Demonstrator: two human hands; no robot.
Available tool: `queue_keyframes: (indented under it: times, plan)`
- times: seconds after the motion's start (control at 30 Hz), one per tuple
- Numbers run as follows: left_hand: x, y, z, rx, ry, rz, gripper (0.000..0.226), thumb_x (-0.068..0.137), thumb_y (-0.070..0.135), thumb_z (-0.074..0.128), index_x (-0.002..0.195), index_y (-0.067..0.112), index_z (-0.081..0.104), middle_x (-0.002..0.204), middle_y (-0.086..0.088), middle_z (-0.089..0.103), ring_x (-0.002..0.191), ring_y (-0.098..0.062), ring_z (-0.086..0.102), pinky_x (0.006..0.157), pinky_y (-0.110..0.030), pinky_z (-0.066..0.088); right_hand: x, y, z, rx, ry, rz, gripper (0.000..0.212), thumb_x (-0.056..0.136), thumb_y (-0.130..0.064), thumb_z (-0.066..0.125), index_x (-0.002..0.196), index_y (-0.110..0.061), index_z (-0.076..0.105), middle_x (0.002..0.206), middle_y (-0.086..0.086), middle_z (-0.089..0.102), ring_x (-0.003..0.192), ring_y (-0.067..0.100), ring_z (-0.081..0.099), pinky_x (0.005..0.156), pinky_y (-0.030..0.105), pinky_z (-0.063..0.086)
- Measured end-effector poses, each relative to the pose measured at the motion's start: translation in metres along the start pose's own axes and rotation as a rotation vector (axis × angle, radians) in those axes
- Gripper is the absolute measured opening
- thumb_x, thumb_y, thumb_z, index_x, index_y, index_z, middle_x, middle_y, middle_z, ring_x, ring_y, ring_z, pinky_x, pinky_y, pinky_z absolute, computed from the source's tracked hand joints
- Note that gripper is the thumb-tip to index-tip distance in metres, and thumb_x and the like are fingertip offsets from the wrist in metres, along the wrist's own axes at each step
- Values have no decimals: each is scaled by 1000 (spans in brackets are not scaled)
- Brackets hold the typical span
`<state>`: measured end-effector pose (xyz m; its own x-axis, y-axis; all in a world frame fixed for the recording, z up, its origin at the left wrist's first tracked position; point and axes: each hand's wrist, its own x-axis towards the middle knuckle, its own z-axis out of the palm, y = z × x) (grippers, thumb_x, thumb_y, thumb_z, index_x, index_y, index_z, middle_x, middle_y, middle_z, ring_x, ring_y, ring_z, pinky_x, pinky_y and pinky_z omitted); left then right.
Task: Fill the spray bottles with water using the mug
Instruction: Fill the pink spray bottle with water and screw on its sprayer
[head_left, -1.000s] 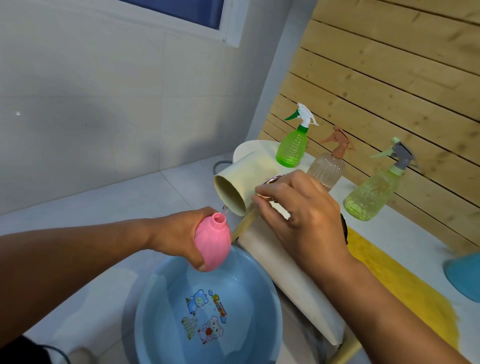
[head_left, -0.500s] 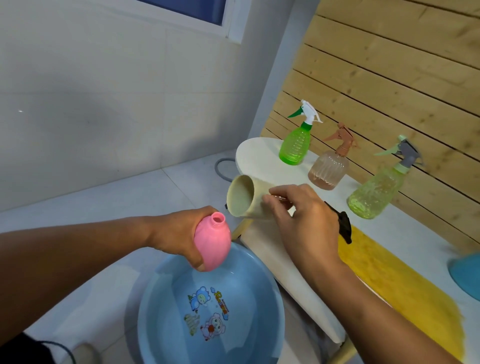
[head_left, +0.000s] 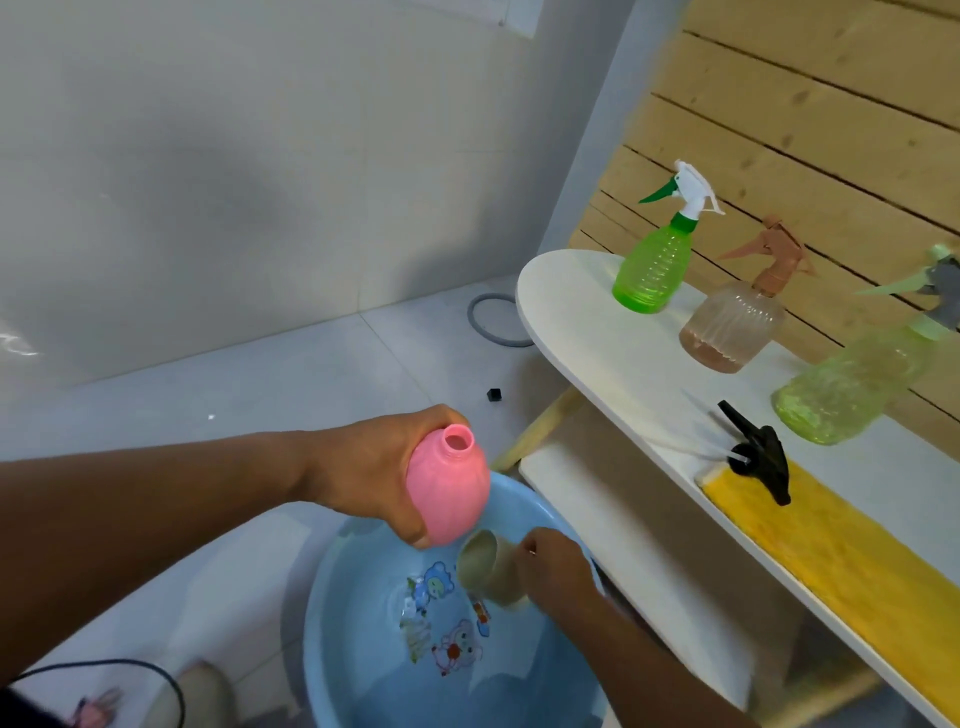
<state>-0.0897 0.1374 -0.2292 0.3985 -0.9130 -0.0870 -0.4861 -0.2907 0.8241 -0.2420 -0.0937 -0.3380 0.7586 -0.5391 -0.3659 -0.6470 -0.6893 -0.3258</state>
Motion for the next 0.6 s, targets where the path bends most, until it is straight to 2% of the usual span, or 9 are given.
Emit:
queue_keyframes:
  times: [0.07, 0.17, 0.23, 0.3, 0.37, 0.47, 0.6]
  plan:
    - [-2, -1, 1, -1, 15, 5, 89, 60, 23, 101, 127, 47, 47, 123, 20, 59, 116, -6, 62, 86, -30, 60, 7, 10, 16, 21, 15, -26, 13, 86, -18, 54, 77, -20, 62, 80, -4, 64, 78, 15, 59, 68, 33, 47]
    - [-4, -4, 1, 1, 36, 8, 90, 61, 25, 101, 130, 45, 47, 126, 18, 58, 119, -10, 61, 90, -37, 60, 18, 20, 31, -191, -10, -121, 10, 91, -23, 50, 84, -25, 57, 96, -1, 64, 91, 20, 64, 71, 34, 44]
    - [-5, -6, 1, 7, 42, 8, 89, 62, 27, 100, 131, 45, 46, 128, 19, 57, 120, -9, 60, 91, -37, 60, 23, 22, 38, -313, -38, -193, 16, 97, -26, 46, 99, -24, 61, 109, 3, 62, 101, 26, 64, 73, 33, 40]
    - [-5, -10, -1, 21, 53, 0, 89, 62, 29, 100, 130, 46, 46, 127, 20, 57, 119, -9, 60, 90, -35, 61, 27, 21, 49, -425, -68, -235, 24, 102, -27, 42, 117, -20, 60, 120, 6, 59, 111, 29, 63, 82, 36, 45]
    - [-6, -15, -3, 19, 70, -15, 90, 61, 30, 101, 130, 45, 46, 127, 21, 57, 119, -9, 60, 89, -34, 61, 27, 18, 62, -498, -98, -270, 28, 105, -28, 40, 126, -19, 56, 128, 8, 56, 117, 29, 61, 92, 38, 48]
    - [-7, -23, -7, 27, 92, -33, 90, 61, 29, 101, 131, 42, 46, 126, 20, 58, 118, -8, 60, 89, -34, 60, 22, 7, 80, -420, -107, -261, 28, 103, -35, 45, 123, -21, 59, 127, 6, 58, 115, 28, 62, 92, 36, 48]
    - [-9, -29, -13, 42, 107, -56, 90, 61, 29, 102, 130, 45, 46, 124, 21, 58, 116, -5, 60, 86, -28, 60, 14, -12, 87, -139, -99, -145, 23, 92, -37, 56, 105, -24, 69, 112, -4, 66, 103, 20, 64, 78, 30, 44]
